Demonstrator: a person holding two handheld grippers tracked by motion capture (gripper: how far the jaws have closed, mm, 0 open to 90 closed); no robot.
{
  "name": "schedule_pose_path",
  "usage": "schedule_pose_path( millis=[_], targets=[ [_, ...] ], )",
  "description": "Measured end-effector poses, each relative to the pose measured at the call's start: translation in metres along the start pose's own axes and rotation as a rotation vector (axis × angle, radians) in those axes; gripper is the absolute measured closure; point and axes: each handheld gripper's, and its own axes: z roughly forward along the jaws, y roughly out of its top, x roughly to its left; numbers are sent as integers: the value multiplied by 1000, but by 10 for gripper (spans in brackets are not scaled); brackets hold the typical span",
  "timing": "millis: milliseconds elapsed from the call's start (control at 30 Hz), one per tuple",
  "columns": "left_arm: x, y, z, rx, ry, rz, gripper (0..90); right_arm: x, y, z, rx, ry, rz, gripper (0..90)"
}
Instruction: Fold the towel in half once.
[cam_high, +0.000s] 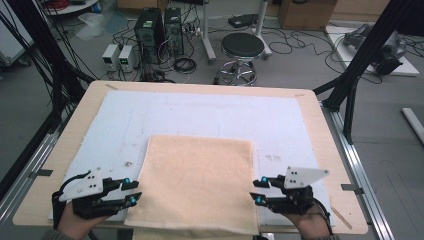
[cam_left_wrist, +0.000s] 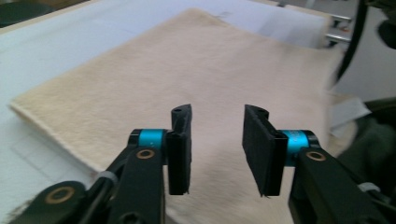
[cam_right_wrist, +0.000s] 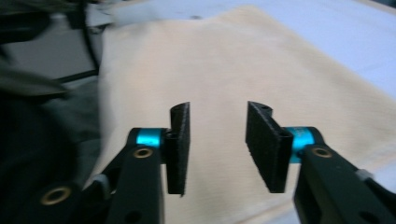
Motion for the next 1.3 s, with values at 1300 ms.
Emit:
schedule_pose_path(
  millis=[1300],
  targets=[
    [130,-7,115,172,278,-244,599,-140,-7,103,193,-162,155,700]
  ],
)
